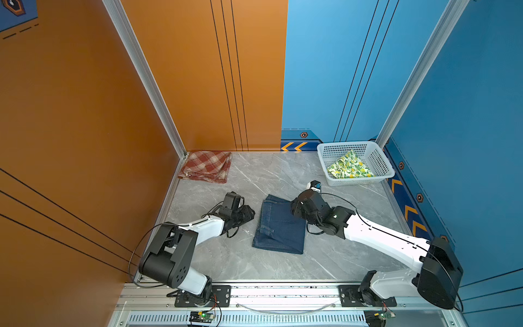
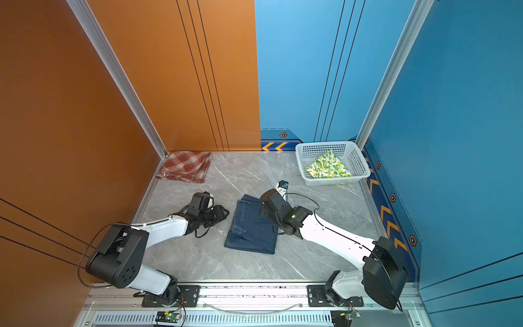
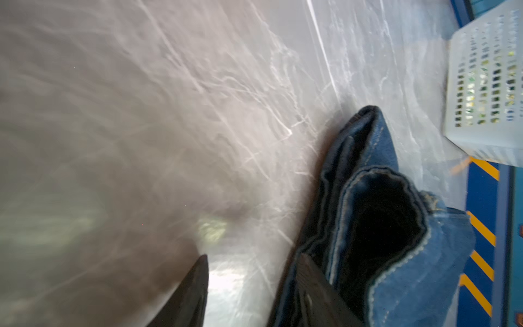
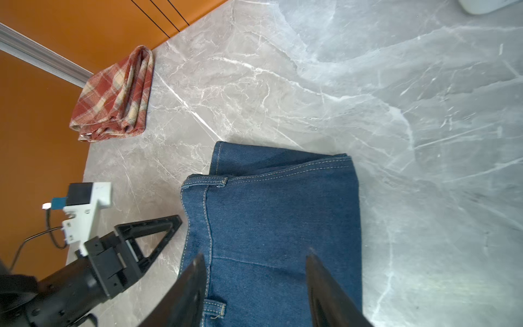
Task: Fold and stack the skirts
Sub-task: 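Move both grippers to the sides of the folded denim skirt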
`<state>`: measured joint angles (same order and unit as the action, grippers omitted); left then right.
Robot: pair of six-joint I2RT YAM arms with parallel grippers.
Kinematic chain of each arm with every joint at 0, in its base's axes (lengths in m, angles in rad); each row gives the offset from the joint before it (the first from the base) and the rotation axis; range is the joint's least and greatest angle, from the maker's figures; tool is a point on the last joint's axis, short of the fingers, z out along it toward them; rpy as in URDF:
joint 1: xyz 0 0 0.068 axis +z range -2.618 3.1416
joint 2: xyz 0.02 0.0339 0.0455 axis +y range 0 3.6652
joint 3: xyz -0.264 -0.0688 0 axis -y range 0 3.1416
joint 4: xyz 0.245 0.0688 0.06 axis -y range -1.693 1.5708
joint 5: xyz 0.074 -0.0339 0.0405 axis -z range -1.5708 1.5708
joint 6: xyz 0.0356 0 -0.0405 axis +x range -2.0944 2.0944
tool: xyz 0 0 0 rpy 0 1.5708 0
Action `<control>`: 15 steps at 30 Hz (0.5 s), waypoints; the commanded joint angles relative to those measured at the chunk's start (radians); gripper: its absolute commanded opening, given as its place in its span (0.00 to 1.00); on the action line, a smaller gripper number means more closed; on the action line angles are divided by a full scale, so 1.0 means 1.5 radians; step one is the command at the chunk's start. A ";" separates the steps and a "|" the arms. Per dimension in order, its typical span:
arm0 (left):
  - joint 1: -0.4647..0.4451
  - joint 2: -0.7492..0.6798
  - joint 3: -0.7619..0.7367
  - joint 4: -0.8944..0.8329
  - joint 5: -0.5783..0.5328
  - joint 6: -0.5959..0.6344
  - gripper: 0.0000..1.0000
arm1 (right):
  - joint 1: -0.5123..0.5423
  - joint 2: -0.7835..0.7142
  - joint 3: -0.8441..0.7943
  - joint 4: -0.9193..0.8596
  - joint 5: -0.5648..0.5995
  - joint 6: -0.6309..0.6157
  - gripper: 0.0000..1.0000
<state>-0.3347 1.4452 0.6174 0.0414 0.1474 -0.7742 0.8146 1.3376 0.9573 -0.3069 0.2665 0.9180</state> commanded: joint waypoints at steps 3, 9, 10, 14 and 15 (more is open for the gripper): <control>-0.046 -0.104 0.040 -0.131 -0.139 0.043 0.50 | -0.016 -0.015 -0.022 -0.034 -0.003 -0.063 0.58; -0.192 -0.118 0.097 -0.179 -0.175 0.068 0.45 | -0.043 0.011 -0.044 -0.010 -0.046 -0.057 0.52; -0.215 -0.112 0.102 -0.179 -0.173 0.064 0.45 | -0.049 0.019 -0.046 -0.004 -0.053 -0.057 0.51; -0.283 -0.074 0.108 -0.160 -0.168 0.046 0.43 | -0.070 0.053 -0.047 0.032 -0.075 -0.058 0.47; -0.293 -0.058 0.108 -0.159 -0.161 0.042 0.43 | -0.071 0.067 -0.043 0.041 -0.083 -0.057 0.47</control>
<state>-0.7441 1.3090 0.7635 -0.1535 -0.0685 -0.7044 0.7181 1.4025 0.9020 -0.2909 0.1818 0.8474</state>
